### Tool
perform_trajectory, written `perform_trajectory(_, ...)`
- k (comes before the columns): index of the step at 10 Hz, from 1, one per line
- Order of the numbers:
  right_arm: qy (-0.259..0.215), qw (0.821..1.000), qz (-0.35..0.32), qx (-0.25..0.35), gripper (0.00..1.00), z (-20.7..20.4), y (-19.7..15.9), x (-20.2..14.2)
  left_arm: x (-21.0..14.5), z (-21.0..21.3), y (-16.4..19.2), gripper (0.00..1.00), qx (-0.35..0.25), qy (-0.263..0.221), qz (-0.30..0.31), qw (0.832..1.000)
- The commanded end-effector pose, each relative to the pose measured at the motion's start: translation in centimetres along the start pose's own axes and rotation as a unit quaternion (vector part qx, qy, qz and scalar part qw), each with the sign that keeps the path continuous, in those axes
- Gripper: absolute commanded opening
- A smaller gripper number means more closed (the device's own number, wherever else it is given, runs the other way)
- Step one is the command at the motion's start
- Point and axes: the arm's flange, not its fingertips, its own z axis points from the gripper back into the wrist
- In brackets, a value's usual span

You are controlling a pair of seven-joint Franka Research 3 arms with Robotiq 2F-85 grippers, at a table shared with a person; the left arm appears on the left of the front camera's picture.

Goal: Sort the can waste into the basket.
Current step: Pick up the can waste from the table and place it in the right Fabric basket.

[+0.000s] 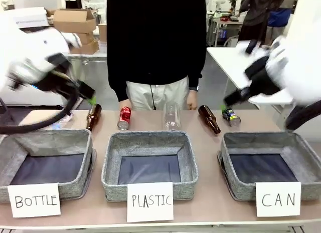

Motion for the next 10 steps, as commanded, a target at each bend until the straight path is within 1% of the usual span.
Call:
perform_trajectory(1,0.027,0.999,0.005,-0.019,1.0,-5.4,-0.3,-0.4,-0.6,-4.8,1.9,1.0,0.018,0.026,0.009,0.999)
perform_trajectory(2,0.0,1.0,0.0,0.0,1.0,0.0,0.0,0.0,0.0,0.0,0.0,1.0,0.0,0.0,0.0,1.0)
perform_trajectory(3,-0.012,0.999,-0.012,0.051,1.0,-0.7,1.2,0.1,-0.5,-1.5,-0.3,1.0,-0.14,0.031,-0.019,0.99)
perform_trajectory(4,-0.028,0.976,-0.1,0.192,1.0,0.2,-0.4,0.1,-1.1,-1.1,1.3,1.0,-0.254,0.036,0.02,0.966)
perform_trajectory(5,-0.015,0.885,-0.263,0.384,1.0,1.4,-3.7,-0.1,-1.7,0.0,3.8,1.0,-0.424,0.008,0.053,0.904)
perform_trajectory(6,-0.045,0.792,-0.394,0.464,1.0,1.2,-6.9,-1.4,-3.0,0.7,7.2,1.0,-0.542,-0.047,0.124,0.83)
perform_trajectory(7,-0.058,0.753,-0.439,0.487,1.0,0.3,-8.6,-2.2,-3.1,0.0,9.0,1.0,-0.578,-0.066,0.181,0.793)
perform_trajectory(8,-0.042,0.707,-0.506,0.493,1.0,-1.4,-11.1,-3.4,-3.4,-0.6,10.8,1.0,-0.591,-0.083,0.22,0.771)
perform_trajectory(9,-0.029,0.689,-0.546,0.475,1.0,-2.7,-12.8,-4.6,-3.6,-1.0,11.7,1.0,-0.594,-0.095,0.245,0.76)
perform_trajectory(10,-0.032,0.668,-0.577,0.469,1.0,-3.3,-14.1,-5.9,-3.3,-1.2,12.4,1.0,-0.6,-0.098,0.264,0.749)
